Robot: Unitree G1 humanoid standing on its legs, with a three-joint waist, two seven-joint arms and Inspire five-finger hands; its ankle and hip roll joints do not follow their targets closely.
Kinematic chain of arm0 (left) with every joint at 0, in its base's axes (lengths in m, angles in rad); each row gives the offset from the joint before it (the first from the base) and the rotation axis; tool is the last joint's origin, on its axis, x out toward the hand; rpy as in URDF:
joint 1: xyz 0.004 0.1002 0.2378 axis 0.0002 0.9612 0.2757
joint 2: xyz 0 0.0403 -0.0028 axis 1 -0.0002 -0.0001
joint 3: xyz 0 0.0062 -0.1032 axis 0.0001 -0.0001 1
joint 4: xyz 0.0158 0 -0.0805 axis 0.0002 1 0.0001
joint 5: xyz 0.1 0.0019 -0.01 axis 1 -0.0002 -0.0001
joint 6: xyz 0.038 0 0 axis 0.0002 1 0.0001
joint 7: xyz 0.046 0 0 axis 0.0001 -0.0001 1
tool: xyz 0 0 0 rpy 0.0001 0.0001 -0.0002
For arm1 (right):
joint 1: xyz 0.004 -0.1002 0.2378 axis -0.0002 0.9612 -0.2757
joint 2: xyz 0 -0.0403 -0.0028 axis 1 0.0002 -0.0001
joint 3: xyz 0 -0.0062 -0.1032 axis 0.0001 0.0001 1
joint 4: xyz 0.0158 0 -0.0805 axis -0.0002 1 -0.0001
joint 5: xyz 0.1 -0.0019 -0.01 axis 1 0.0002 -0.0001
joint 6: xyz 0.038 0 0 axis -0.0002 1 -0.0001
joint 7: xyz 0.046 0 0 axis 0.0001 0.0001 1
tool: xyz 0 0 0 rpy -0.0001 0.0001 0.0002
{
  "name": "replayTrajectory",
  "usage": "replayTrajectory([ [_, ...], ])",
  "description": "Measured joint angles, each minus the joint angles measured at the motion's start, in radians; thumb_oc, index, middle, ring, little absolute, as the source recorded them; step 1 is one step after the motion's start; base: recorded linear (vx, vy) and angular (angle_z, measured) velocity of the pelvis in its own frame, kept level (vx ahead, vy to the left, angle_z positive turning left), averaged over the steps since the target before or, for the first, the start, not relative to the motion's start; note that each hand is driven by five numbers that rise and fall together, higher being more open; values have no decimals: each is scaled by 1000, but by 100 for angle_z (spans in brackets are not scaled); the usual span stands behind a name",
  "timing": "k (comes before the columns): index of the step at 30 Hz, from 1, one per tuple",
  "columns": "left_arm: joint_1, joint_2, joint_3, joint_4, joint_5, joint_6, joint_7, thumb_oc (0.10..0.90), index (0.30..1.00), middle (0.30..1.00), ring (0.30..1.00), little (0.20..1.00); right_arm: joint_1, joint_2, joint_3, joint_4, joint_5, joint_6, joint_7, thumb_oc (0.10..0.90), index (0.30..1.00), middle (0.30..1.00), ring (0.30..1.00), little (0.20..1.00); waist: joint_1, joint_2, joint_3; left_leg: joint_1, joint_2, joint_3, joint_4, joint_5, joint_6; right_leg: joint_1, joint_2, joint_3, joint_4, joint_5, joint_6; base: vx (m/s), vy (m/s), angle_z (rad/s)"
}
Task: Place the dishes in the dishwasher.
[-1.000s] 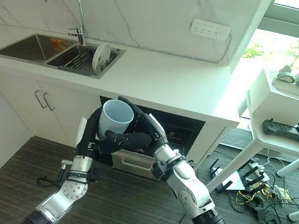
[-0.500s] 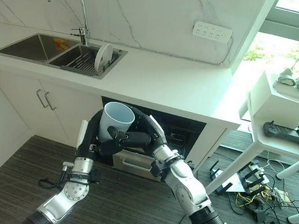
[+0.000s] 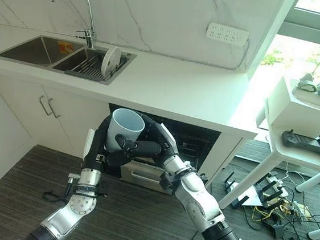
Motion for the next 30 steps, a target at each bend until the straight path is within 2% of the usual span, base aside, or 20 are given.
replayTrajectory([
  [1,-3,0,0,-1,1,-1,3,800,900,900,900,900,0,3,-8,0,1,-23,-21,400,300,300,300,300,0,0,0,-1,0,0,0,0,0,0,0,0,0,0,0,0,0,0],
  [3,15,2,10,-5,15,-1,2,800,900,900,900,900,46,-6,-115,-45,4,-82,-59,400,300,300,300,300,-3,2,1,1,1,0,-1,0,0,-1,0,0,-1,0,0,0,0,0],
  [4,33,4,28,-4,15,5,9,800,900,900,900,900,62,-5,-167,-54,13,-135,-84,400,300,300,300,300,-6,4,1,2,1,2,-2,0,1,-2,0,1,-2,0,0,0,0,0],
  [8,77,9,80,-4,16,25,50,800,900,900,900,900,66,-5,-335,-54,48,-272,-162,400,300,300,300,300,-31,21,2,3,1,8,-8,0,1,-3,3,8,-3,0,0,22,-1,-5],
  [10,87,8,82,-4,18,26,70,800,900,900,900,900,85,-6,-365,-54,70,-324,-172,400,300,300,300,300,-41,37,3,19,3,25,-20,1,0,-3,12,21,-3,-1,-2,66,-26,-21],
  [12,99,7,92,-4,39,27,71,800,900,900,900,900,127,-5,-367,-53,80,-335,-171,400,300,300,300,300,-48,40,4,19,7,26,-20,1,0,-3,19,22,-4,-2,-4,81,-63,-6],
  [16,148,27,147,-11,99,43,81,800,900,900,900,900,200,-13,-417,-51,97,-329,-159,400,300,300,300,300,-53,45,8,21,6,26,-30,2,0,-3,21,22,-5,-5,-4,118,-51,0],
  [18,169,75,167,11,119,67,61,800,900,900,900,900,201,-37,-445,-9,95,-302,-135,400,300,300,300,300,-53,45,9,21,7,23,-30,1,0,-3,22,22,0,-12,-7,130,-55,3],
  [21,173,109,194,21,174,82,-6,800,900,900,900,900,198,-62,-443,98,75,-226,-90,400,300,300,300,300,-36,48,11,19,7,10,-31,2,0,-2,23,15,7,-20,-7,120,-71,10],
  [24,108,247,161,15,318,85,-127,800,900,900,900,900,162,-116,-440,194,46,-152,-44,400,300,300,300,300,-26,51,27,4,2,-24,-33,11,-4,-2,23,0,23,-33,1,102,-78,30],
  [25,74,286,150,5,371,73,-173,800,900,900,900,900,111,-145,-439,240,39,-109,-24,400,300,300,300,300,-20,62,41,-4,2,-35,-33,14,-1,-1,23,-3,32,-34,2,147,-88,34],
  [27,39,289,136,7,438,57,-212,800,900,900,900,900,78,-167,-439,265,24,-71,5,400,300,300,300,300,-24,76,48,-17,3,-49,-37,18,6,1,20,-20,32,-36,5,99,-75,41],
  [28,-1,310,103,5,479,37,-223,800,900,900,900,900,75,-225,-438,283,-2,-39,30,400,300,300,300,300,-29,76,52,-23,6,-48,-47,26,17,1,9,-32,35,-34,1,-4,-81,70],
  [30,-85,363,64,0,514,10,-240,800,900,900,900,900,28,-288,-435,343,-5,-13,35,400,300,300,300,300,-52,80,76,-41,6,-52,-62,42,40,-4,21,22,45,-35,-2,-13,-93,69],
])
